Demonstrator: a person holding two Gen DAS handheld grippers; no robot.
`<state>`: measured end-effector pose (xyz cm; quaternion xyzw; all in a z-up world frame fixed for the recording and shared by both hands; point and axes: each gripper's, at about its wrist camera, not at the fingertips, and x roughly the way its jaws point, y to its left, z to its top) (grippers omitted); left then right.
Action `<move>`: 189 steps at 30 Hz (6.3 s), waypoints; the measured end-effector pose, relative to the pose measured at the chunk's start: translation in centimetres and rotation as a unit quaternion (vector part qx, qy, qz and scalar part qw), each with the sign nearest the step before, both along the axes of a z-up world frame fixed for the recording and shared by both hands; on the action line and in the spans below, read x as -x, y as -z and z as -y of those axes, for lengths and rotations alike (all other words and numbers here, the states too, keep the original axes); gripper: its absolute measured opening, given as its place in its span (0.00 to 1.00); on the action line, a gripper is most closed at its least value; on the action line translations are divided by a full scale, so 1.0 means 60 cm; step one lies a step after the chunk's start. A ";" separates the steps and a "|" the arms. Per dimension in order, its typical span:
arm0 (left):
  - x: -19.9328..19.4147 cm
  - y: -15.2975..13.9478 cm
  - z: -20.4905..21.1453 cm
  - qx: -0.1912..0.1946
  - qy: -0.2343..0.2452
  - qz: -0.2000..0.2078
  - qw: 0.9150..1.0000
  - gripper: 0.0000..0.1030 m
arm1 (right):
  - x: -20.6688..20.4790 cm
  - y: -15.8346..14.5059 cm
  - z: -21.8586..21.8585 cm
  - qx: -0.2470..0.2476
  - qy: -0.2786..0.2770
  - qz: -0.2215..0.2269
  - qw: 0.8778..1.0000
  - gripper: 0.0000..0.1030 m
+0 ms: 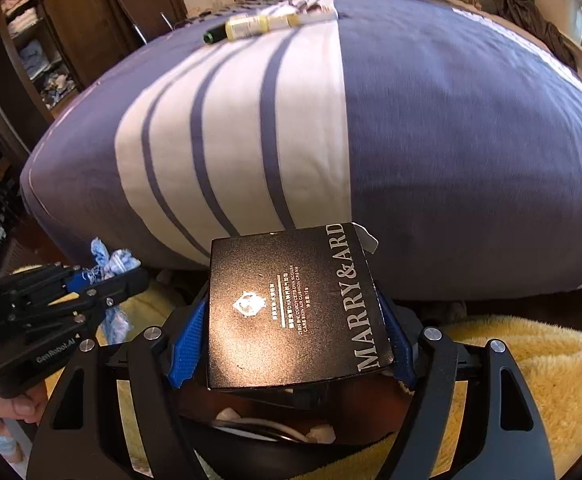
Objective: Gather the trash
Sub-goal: 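Carry the tissue and black box down over the black bin, then open both grippers over the bin to drop the tissue and box, then grasp the yellow Kiehl's bottle with the left gripper while the right grasps the ribbon-tied pen, then carry the yellow bottle and ribbon-tied pen down over the black bin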
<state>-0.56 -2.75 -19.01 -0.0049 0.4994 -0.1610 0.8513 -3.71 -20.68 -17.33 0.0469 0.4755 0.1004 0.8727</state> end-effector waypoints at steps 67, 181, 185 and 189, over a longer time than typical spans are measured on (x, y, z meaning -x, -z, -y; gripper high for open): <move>-0.095 -0.152 -0.066 -0.045 -0.046 0.108 0.992 0.90 | -0.121 -0.146 0.029 0.040 0.048 0.092 0.994 0.93; 0.038 -0.091 -0.001 -0.011 0.021 0.058 0.998 0.77 | 0.021 -0.071 -0.005 -0.008 -0.036 0.040 0.998 0.05; 0.036 -0.031 0.002 -0.011 0.021 0.012 1.000 0.77 | 0.017 -0.024 -0.008 -0.005 -0.037 0.003 0.999 0.05; 0.025 0.017 0.003 -0.019 0.019 -0.022 0.999 0.77 | 0.014 0.023 -0.011 -0.001 -0.039 -0.032 0.999 0.05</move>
